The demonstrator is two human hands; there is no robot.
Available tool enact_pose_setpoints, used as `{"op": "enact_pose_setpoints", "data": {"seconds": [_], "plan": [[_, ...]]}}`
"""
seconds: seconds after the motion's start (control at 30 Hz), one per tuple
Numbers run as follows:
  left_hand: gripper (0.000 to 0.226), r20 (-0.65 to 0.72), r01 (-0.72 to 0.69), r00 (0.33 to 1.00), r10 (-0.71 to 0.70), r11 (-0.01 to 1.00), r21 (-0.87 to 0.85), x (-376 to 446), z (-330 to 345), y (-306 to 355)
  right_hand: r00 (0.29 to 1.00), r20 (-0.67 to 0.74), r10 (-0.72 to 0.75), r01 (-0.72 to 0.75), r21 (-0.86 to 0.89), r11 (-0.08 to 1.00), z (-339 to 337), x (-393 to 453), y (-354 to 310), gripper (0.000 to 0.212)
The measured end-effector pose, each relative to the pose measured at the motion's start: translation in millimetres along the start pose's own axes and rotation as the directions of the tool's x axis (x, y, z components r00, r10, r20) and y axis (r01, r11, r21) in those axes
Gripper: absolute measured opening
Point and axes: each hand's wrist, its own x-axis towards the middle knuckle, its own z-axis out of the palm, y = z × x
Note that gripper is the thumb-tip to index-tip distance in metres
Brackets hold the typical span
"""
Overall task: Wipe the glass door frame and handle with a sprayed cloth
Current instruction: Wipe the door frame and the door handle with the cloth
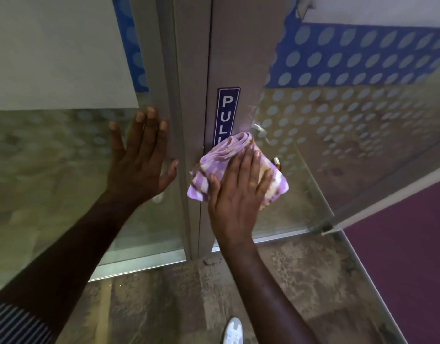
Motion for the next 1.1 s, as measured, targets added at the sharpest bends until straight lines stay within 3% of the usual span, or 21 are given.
{"op": "enact_pose_setpoints", "data": {"seconds": [0.1, 0.23, 0.33, 0.47, 0.53, 0.63, 0.77, 0.9, 0.97, 1.1], "plan": [[0.093, 0.001, -0.01, 1.0, 0.01, 1.0, 0.002, -1, 1, 0, 0.998, -0.069, 0.002, -0.004, -0.035, 0.999, 15, 4, 2, 0.068], [0.093, -0.014, -0.011, 1.0, 0.011, 1.0, 0.009, -3, 3, 0, 0.956, -0.111, -0.271, 0.273, 0.003, 0.962, 19, 2, 47, 0.06], [0.093, -0.029, -0.014, 0.999, 0.014, 1.0, 0.015, -3, 5, -1, 0.937, -0.099, -0.336, 0.344, 0.09, 0.935, 11, 16, 86, 0.061], [0.09, -0.034, -0.014, 0.999, 0.015, 0.999, 0.029, -2, 7, 0, 0.983, -0.07, -0.17, 0.181, 0.2, 0.963, 8, 7, 60, 0.06], [0.089, -0.034, -0.007, 0.999, 0.008, 0.999, 0.034, -4, 7, 1, 0.986, -0.058, -0.159, 0.167, 0.206, 0.964, 10, -2, 40, 0.058], [0.089, -0.046, -0.01, 0.999, 0.011, 1.0, 0.009, -4, 7, 0, 0.978, -0.061, -0.198, 0.206, 0.176, 0.963, 10, 3, 61, 0.058], [0.09, -0.051, -0.003, 0.999, 0.004, 1.0, 0.015, -2, 5, 0, 0.995, -0.098, -0.018, 0.041, 0.236, 0.971, 14, 11, 76, 0.052], [0.089, -0.045, -0.009, 0.999, 0.01, 1.0, 0.024, -3, 6, 0, 0.996, -0.067, 0.057, -0.028, 0.374, 0.927, 17, -15, 21, 0.054], [0.089, -0.046, -0.008, 0.999, 0.008, 1.0, 0.016, -3, 6, 0, 0.992, -0.089, 0.085, -0.039, 0.425, 0.905, 18, -12, 24, 0.056], [0.09, -0.058, -0.013, 0.998, 0.014, 1.0, 0.026, -2, 6, 1, 0.932, -0.074, 0.355, -0.23, 0.636, 0.737, 16, 37, 64, 0.055]]}}
